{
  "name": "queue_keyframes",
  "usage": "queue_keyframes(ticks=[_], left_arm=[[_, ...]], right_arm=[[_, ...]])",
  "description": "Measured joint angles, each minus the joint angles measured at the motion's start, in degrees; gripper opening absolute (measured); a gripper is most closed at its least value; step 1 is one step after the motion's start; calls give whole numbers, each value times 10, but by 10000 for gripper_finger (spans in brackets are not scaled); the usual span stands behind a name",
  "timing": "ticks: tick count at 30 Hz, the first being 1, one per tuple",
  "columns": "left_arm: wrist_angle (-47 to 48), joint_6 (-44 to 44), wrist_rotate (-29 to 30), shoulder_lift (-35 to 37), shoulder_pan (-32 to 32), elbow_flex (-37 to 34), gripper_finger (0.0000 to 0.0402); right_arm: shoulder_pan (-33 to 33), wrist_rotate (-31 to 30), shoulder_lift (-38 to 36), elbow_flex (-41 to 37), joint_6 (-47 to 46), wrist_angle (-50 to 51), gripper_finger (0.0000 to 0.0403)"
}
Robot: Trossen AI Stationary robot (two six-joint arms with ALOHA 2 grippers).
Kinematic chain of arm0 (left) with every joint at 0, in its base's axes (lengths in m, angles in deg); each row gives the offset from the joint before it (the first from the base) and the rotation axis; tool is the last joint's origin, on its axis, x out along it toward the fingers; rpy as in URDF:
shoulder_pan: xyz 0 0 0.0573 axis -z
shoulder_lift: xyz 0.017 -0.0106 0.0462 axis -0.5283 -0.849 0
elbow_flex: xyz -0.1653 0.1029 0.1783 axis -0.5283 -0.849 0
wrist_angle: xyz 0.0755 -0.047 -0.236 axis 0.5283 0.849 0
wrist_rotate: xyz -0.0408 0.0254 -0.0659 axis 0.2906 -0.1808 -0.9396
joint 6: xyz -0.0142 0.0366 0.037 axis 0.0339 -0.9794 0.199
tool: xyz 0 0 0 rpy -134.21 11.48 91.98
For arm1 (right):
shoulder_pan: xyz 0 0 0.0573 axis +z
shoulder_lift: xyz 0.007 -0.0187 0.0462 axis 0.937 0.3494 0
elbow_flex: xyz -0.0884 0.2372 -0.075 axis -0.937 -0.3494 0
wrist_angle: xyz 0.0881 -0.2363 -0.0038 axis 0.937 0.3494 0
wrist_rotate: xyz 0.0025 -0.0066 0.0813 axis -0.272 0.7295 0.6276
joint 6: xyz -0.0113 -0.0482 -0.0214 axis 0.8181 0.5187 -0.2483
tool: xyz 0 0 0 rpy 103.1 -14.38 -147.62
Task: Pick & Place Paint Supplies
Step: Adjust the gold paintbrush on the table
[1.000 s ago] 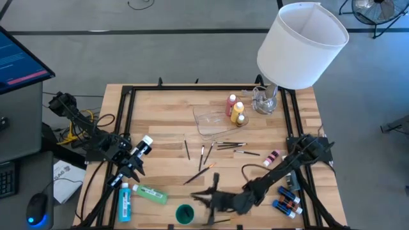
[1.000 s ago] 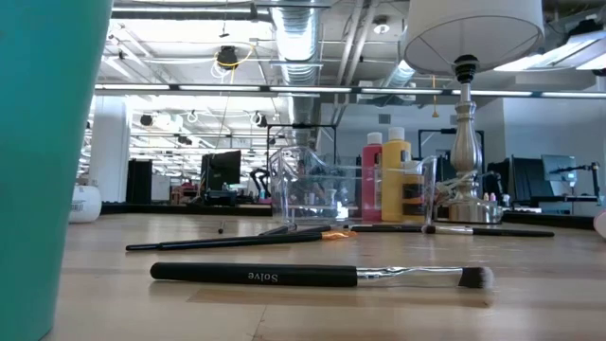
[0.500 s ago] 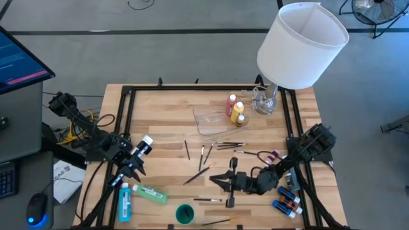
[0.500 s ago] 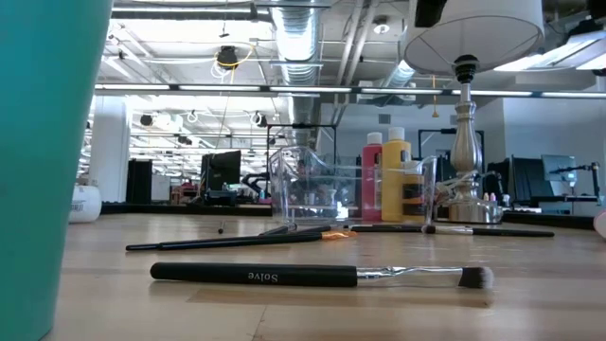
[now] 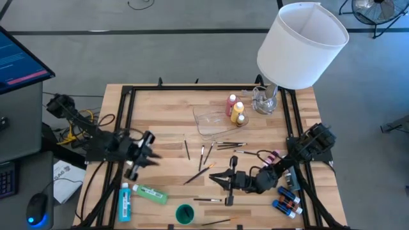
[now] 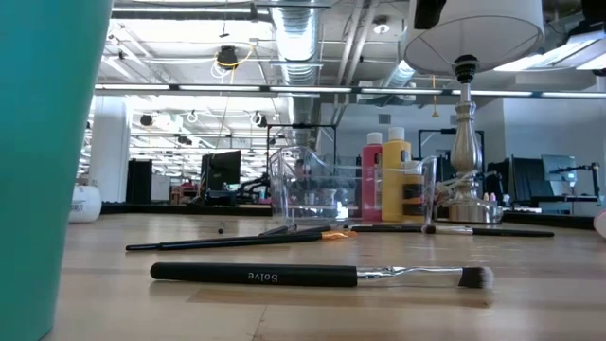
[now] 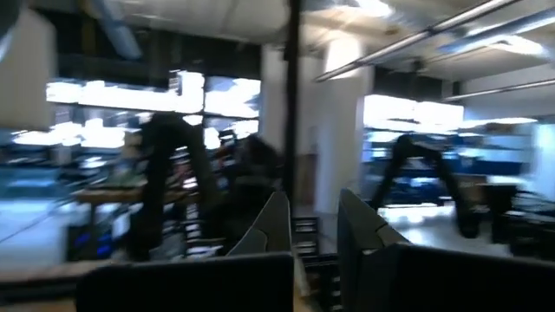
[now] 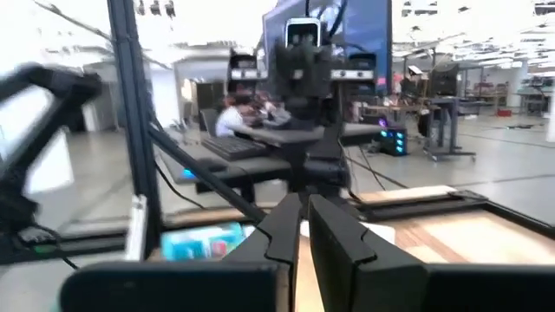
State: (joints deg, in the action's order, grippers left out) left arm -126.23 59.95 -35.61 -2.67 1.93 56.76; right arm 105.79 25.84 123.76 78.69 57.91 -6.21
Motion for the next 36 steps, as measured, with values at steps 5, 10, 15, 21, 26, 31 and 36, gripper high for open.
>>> queue_keyframes(ticks=[5, 10, 15, 21, 26, 31, 36], left_arm=[[31, -3, 51, 0, -43, 0, 1], [119, -3, 52, 0, -100, 0, 1], [185, 39, 52, 0, -156, 0, 1], [186, 39, 50, 0, -196, -11, 1], [185, 38, 51, 0, -240, -11, 1], [182, 42, 51, 0, -265, -12, 1], [180, 43, 51, 0, -272, -12, 1]], right_arm=[[-30, -74, -20, 0, -9, 68, 21], [-83, -84, -49, 1, -93, 212, 24], [-133, -75, -49, 0, -193, 343, 24], [-184, 68, -49, 0, -227, 362, 22], [-208, 157, -50, 0, -226, 349, 22], [-210, 159, -50, 3, -225, 318, 21], [-206, 161, -50, 18, -225, 318, 21]])
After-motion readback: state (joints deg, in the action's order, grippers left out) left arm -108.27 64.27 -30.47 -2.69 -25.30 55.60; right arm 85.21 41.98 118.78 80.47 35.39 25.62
